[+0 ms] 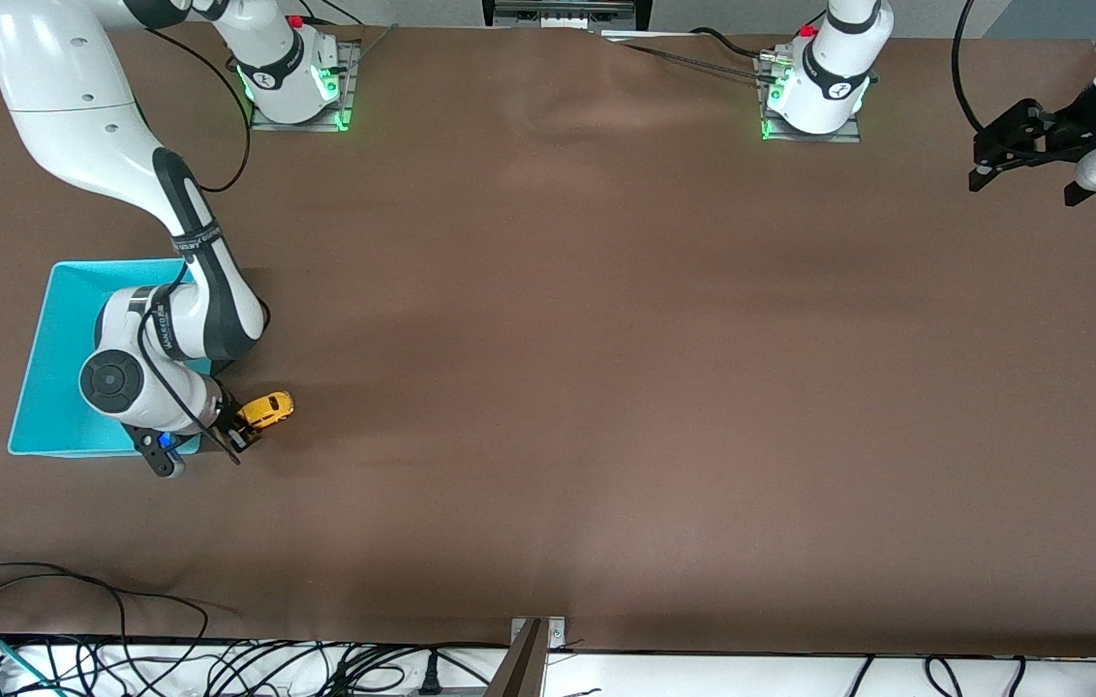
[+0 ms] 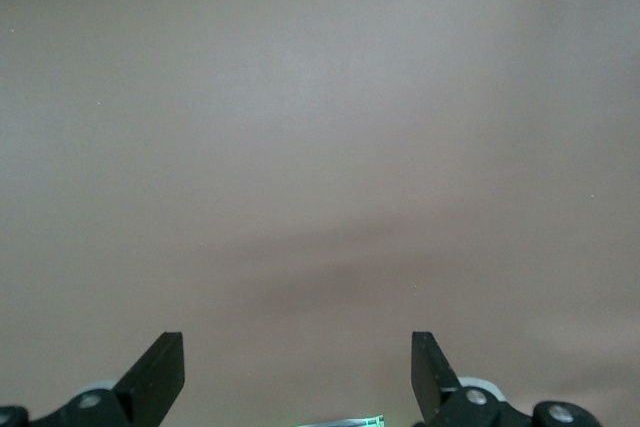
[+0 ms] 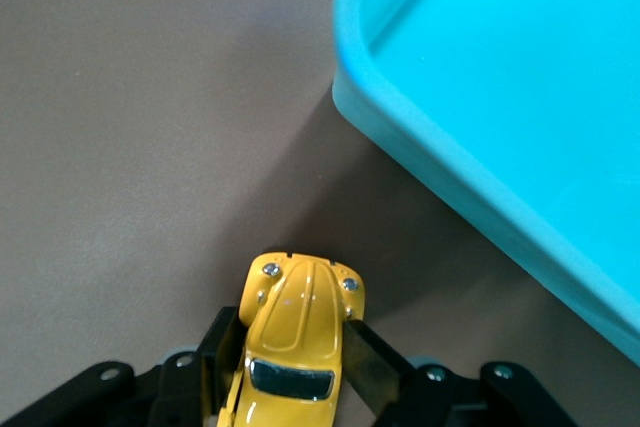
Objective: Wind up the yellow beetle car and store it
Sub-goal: 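Lift the car and carry it over the cyan bin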
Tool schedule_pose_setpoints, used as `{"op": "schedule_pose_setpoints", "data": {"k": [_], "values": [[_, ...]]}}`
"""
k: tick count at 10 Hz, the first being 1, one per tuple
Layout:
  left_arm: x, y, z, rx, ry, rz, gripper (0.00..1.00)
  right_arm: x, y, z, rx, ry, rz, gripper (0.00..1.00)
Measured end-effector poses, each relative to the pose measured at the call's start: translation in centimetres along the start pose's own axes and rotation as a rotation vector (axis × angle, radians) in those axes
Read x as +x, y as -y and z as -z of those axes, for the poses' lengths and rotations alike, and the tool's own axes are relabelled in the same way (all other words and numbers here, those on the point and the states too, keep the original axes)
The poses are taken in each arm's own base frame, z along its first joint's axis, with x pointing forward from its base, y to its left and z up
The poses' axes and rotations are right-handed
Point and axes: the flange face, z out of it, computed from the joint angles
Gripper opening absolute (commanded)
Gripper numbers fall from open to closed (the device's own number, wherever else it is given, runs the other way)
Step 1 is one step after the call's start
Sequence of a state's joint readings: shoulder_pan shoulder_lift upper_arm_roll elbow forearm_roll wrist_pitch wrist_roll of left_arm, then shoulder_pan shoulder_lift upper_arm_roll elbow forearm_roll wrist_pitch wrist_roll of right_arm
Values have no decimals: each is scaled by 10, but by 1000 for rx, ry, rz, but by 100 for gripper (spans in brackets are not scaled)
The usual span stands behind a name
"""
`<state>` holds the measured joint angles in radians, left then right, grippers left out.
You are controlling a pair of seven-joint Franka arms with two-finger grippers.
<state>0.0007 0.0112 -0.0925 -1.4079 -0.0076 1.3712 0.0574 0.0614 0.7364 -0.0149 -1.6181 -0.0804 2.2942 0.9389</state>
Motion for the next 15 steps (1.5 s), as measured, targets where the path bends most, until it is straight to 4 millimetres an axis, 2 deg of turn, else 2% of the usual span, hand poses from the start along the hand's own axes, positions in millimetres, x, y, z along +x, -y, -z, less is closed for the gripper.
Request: {"op": "schedule_pose_setpoints", "data": {"k": [2,5,8,10,12,15], "values": [[0,0,0,0,0,0,100,6,-2,8,-1,0,48,0],[0,0,0,0,0,0,100,16,-10,59,6,41,106,0],[0,0,0,0,-1,0,100,16,-8,107,-10,71,130,0],[0,0,0,0,-1,0,100,20,-15,132,-15,83,199,0],[0,0,0,0,-1,0,100,37,-38,147,-17,96,309,0],[0,0,0,0,-1,0,100,83,-93,158,-17,107,503,0]]}}
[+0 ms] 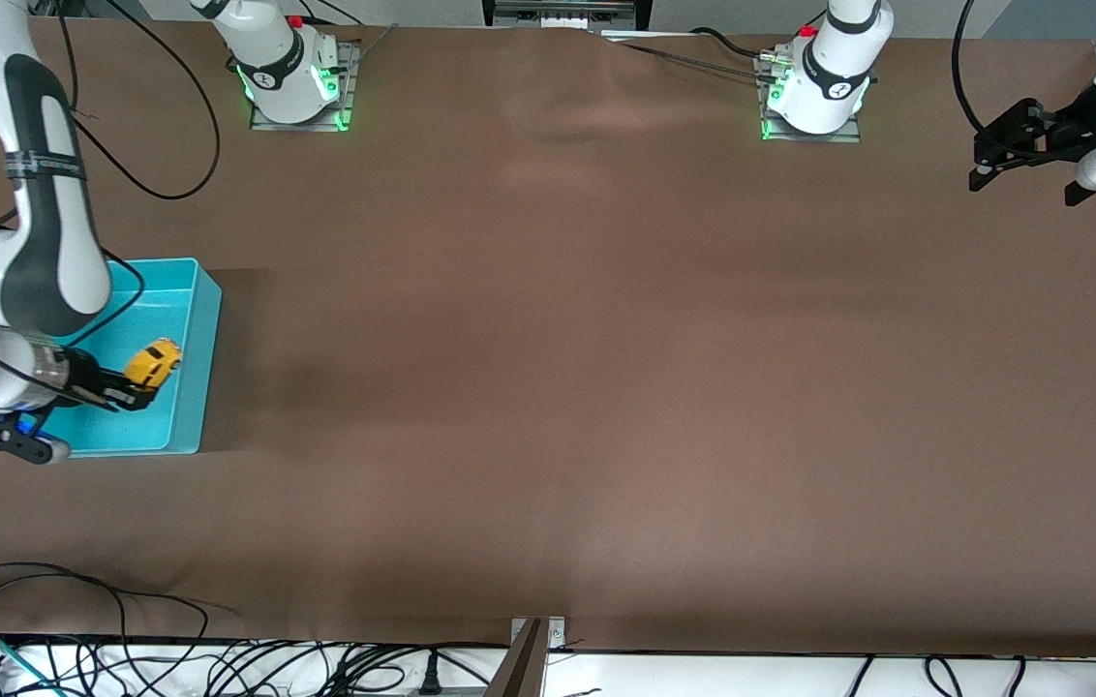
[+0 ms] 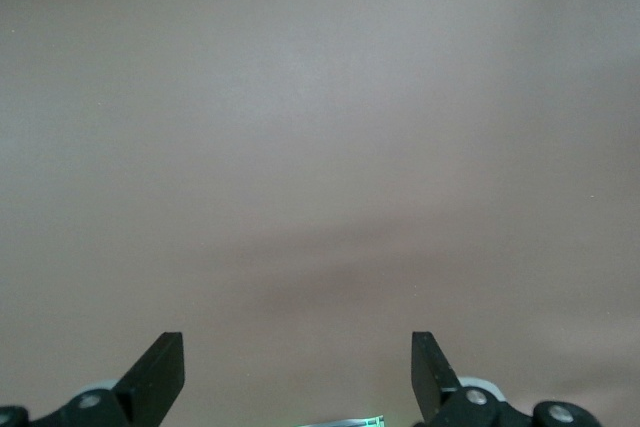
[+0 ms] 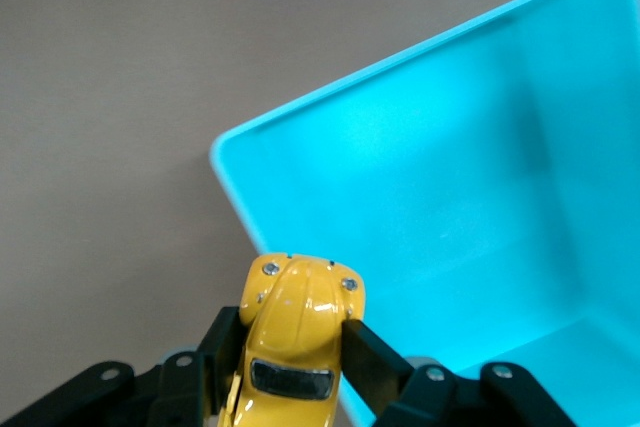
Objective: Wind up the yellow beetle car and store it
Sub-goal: 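Lift the car and carry it over the cyan bin, then lower the car into the bin and open the right gripper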
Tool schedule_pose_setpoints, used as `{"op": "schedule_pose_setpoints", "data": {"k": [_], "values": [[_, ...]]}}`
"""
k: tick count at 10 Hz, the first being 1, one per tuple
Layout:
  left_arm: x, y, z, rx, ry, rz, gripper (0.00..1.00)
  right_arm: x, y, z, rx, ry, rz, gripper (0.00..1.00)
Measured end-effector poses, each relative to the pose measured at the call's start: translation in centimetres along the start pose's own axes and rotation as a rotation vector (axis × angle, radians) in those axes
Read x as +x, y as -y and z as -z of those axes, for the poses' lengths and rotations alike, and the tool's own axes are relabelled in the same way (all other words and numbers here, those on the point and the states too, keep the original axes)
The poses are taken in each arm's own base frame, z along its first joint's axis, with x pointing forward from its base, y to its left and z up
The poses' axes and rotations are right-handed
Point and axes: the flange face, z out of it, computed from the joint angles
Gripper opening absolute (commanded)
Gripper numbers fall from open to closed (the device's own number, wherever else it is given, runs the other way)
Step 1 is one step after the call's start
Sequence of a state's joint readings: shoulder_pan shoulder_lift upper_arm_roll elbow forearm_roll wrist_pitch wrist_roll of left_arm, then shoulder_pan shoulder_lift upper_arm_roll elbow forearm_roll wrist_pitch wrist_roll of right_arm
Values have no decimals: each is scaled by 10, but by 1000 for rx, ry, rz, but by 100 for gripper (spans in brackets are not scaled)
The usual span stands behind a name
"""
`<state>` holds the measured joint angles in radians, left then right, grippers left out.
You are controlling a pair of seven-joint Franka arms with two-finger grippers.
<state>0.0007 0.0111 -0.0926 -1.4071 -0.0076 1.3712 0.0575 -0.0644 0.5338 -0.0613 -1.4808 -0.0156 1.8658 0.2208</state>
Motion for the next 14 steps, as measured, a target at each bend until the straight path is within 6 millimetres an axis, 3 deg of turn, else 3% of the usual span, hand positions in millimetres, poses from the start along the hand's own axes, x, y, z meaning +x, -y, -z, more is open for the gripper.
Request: {"op": "schedule_pose_setpoints", "data": {"k": [2,7,12,14], "values": [[0,0,0,0,0,0,100,3,-30,-11,-13,23,98,0],[0,0,0,0,0,0,100,4,-43,-87,-58,100,297,0],[0,0,0,0,0,0,100,13,-63,-114,-86,62,426,0],[0,0,0,0,0,0,100,15,-62,-124,-87,54,431,9]]}}
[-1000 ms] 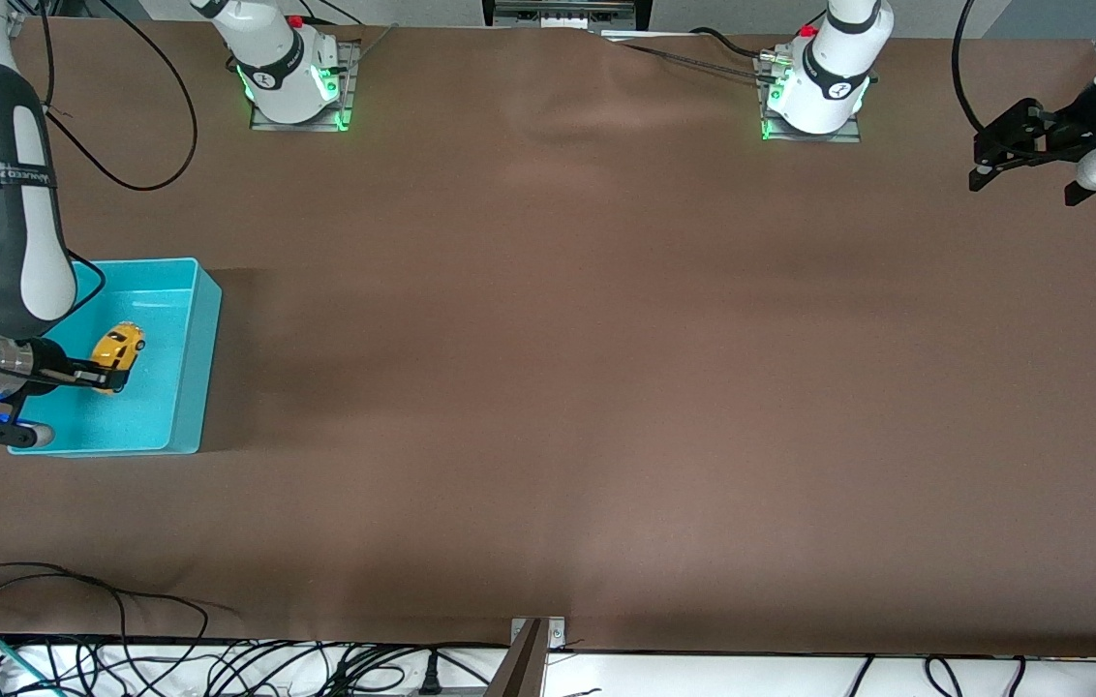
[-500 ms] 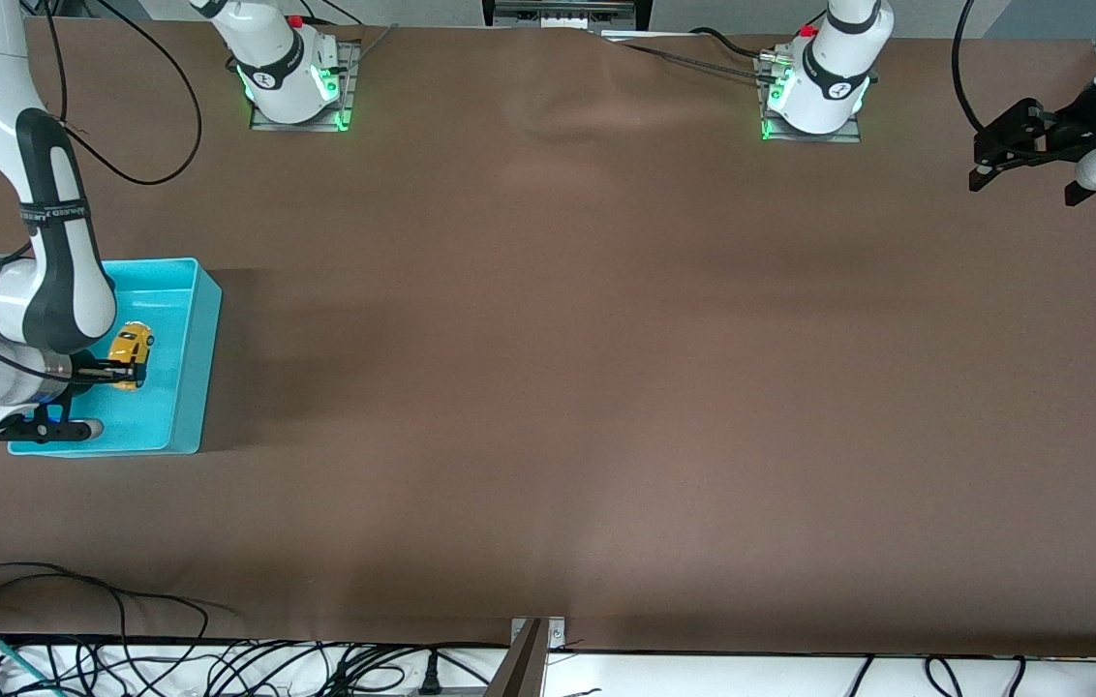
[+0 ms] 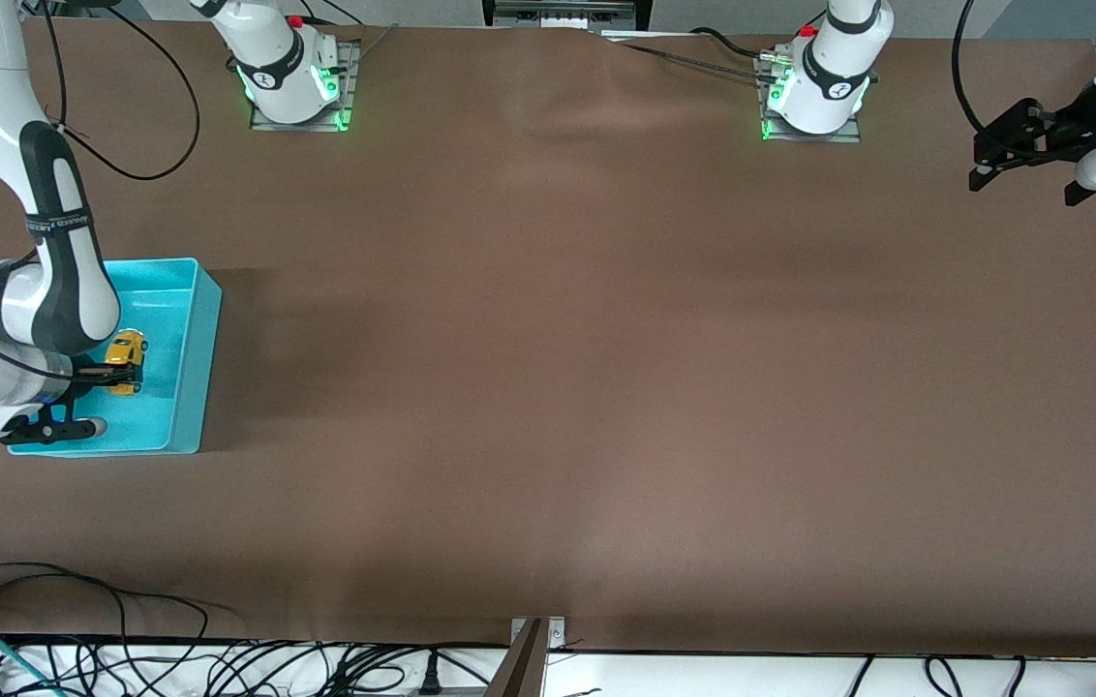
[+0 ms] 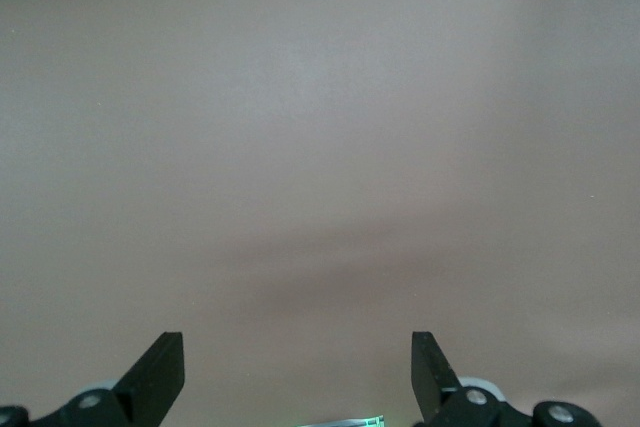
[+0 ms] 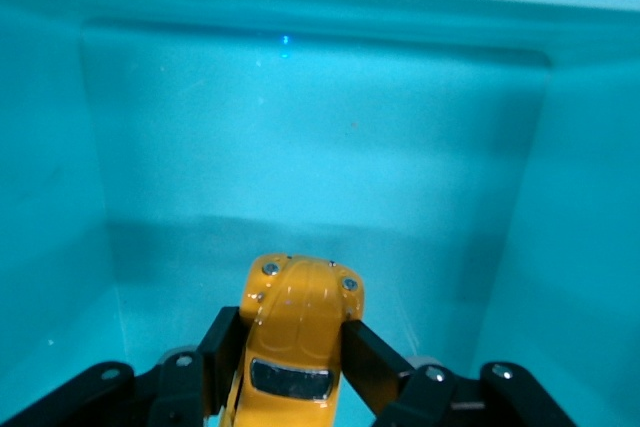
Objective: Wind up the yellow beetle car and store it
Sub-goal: 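Lower the car into the bin and open the right gripper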
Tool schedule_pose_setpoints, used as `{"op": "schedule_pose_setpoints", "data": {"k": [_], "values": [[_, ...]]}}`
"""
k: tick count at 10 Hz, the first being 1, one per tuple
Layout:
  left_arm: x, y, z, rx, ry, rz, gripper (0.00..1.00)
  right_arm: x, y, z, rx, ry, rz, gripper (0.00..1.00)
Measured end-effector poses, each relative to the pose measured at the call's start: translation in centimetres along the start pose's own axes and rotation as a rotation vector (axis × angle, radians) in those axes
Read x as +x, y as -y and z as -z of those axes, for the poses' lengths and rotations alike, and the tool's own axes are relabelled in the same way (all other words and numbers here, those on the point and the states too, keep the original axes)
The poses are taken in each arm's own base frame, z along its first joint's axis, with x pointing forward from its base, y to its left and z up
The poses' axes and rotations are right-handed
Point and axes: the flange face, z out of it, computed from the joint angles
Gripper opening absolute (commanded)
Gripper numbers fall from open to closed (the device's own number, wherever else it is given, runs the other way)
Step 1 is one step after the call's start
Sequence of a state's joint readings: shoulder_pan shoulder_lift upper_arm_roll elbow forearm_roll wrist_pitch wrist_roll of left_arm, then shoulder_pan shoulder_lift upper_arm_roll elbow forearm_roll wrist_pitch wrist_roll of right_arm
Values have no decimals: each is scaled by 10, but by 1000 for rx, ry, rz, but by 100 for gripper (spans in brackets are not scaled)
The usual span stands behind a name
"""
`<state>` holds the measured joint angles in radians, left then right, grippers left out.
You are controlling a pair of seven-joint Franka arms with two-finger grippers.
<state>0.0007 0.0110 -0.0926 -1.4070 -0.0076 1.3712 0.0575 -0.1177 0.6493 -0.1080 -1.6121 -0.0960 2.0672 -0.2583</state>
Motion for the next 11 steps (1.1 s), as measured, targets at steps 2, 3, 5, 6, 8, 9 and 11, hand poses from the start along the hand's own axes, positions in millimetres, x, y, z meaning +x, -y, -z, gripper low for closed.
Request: {"op": "schedule_pose_setpoints", "data": {"k": [2,3,5,6,8,9,11], "values": [[0,0,0,0,0,0,100,2,1,-13,2,12,5,11],[0,0,0,0,0,0,100,3,2,-19,2,15,6,29],[0,0,0,0,0,0,100,4,3,-26,3,18,8,99],[0,0,0,0,0,-1,100,4,3,-26,3,18,8,100],[0,0,0,0,0,-1,100,4,2,-26,2,16,7,100],[0,0,0,0,0,-1,100,4,2,-24,2,14,7,100],[0,-1,0,0,0,-1,100,5,0,-11,-3,-5,11,100]]}}
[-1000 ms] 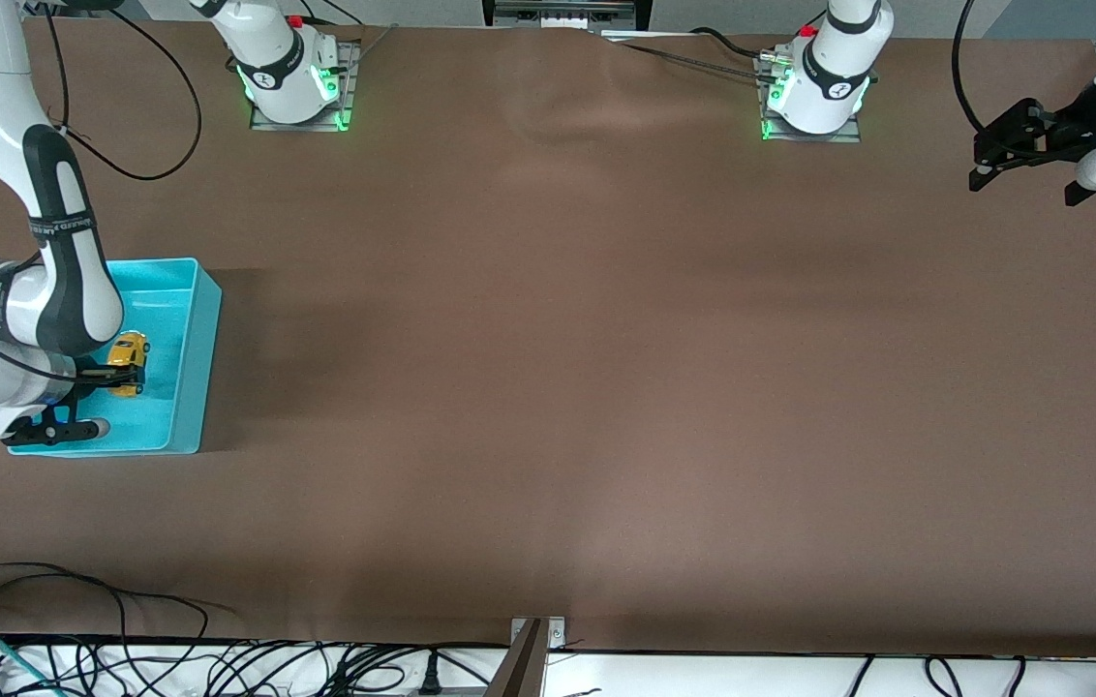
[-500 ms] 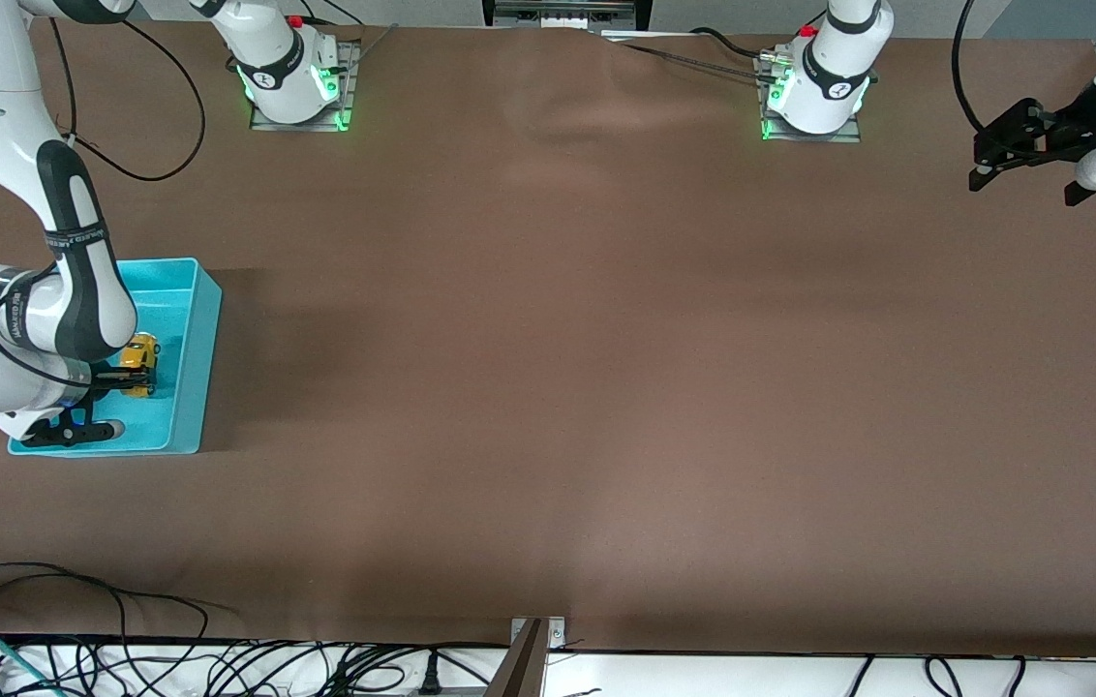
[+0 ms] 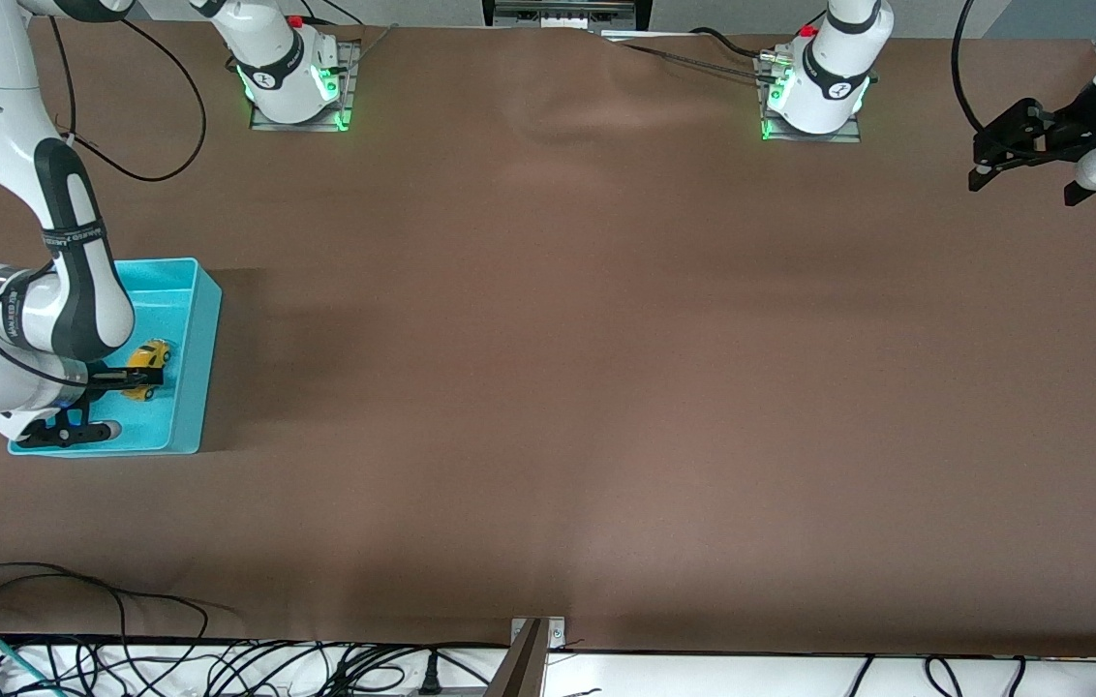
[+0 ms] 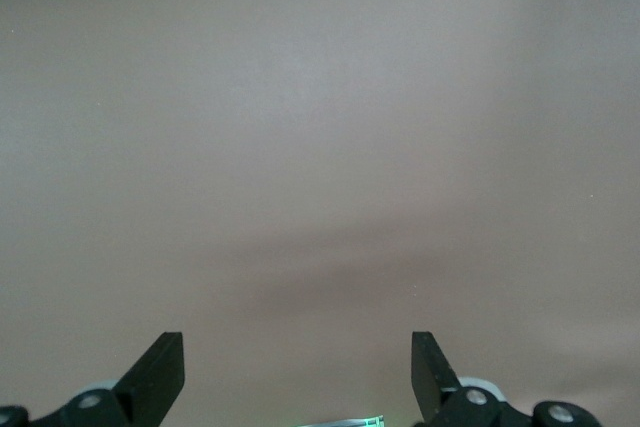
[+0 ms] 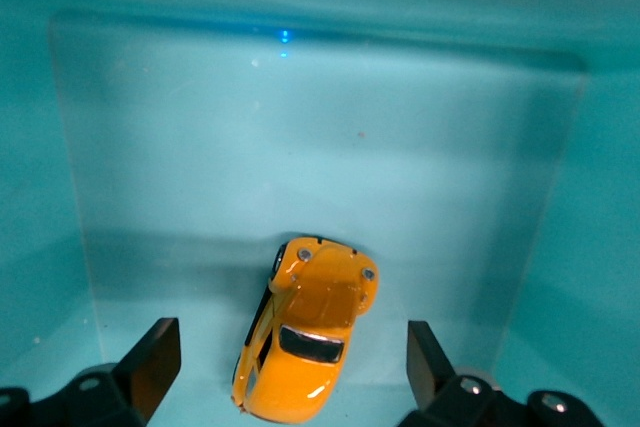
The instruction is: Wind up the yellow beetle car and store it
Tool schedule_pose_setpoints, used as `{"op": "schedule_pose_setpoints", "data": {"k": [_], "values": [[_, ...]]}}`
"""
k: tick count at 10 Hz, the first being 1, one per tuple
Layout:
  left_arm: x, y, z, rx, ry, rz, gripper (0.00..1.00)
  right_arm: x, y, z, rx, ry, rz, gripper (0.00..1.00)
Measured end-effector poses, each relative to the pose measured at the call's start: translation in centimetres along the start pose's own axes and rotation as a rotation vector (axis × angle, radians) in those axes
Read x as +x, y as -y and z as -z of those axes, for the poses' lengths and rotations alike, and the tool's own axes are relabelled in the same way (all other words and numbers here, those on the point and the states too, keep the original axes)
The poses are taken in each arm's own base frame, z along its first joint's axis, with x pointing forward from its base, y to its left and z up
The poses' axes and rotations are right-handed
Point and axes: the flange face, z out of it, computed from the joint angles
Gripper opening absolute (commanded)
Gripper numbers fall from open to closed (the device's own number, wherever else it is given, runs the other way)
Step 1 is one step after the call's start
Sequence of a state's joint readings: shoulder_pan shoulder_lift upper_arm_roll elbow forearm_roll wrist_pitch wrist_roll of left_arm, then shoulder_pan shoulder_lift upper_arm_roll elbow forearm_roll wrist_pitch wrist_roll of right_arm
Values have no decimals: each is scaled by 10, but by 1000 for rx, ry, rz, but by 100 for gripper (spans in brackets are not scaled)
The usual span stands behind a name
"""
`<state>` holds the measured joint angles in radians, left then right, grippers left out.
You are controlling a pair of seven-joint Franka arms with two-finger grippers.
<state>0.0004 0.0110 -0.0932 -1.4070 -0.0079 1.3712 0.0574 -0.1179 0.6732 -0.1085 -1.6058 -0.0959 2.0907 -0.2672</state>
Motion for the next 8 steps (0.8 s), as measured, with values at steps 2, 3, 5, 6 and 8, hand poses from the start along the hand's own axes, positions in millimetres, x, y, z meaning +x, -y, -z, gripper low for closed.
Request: {"op": "schedule_pose_setpoints", "data": {"k": [2,3,5,6,8], "values": [[0,0,0,0,0,-1,100,-9,-5,47,-2,-20,-2,100],[0,-1,0,0,0,-1,100,-17,-6,76,1,-32,-5,100],[0,-1,0,0,0,-1,100,-32,-1,127,73,-74,-34,100],[0,-1,0,0,0,-2,100,-41,1,151,99,-100,-44,100],[0,-1,0,0,0,-2,100,-57,5,193,109,-139,-42,100]]}}
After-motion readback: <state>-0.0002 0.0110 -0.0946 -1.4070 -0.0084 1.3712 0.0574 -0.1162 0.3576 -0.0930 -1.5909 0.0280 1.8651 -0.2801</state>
